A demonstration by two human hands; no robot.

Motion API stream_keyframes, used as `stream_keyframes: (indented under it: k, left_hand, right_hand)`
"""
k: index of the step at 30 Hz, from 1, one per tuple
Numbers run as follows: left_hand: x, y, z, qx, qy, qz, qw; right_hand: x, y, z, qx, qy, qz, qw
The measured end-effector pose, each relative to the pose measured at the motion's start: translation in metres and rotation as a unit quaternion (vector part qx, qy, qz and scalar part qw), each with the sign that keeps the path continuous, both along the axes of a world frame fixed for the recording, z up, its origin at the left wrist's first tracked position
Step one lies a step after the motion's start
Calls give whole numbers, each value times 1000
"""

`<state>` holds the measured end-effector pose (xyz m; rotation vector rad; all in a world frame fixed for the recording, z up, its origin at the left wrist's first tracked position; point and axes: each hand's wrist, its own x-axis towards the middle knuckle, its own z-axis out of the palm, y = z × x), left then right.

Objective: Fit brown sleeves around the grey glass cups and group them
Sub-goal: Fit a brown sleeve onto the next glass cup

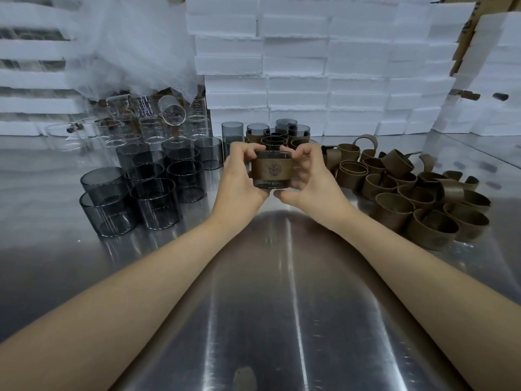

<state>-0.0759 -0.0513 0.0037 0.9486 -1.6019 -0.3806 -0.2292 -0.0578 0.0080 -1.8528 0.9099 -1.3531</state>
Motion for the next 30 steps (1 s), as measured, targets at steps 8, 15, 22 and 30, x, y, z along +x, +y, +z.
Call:
stream_keyframes:
  k: [8,15,22,30]
  left_hand:
    - [1,4,3,28,-15,-23,999]
    - [0,2,2,36,-7,-32,999]
    - [3,-6,-3,96,4,12,995]
    - [3,-11,-8,150,-33,-43,987]
  right_hand:
    - [-8,-3,-2,-3,55,-49,997]
    - [-7,-1,-1,1,61,-56,997]
    - [-5,0,-1,75,-25,37,996]
    - [-7,-6,-5,40,48,-51,997]
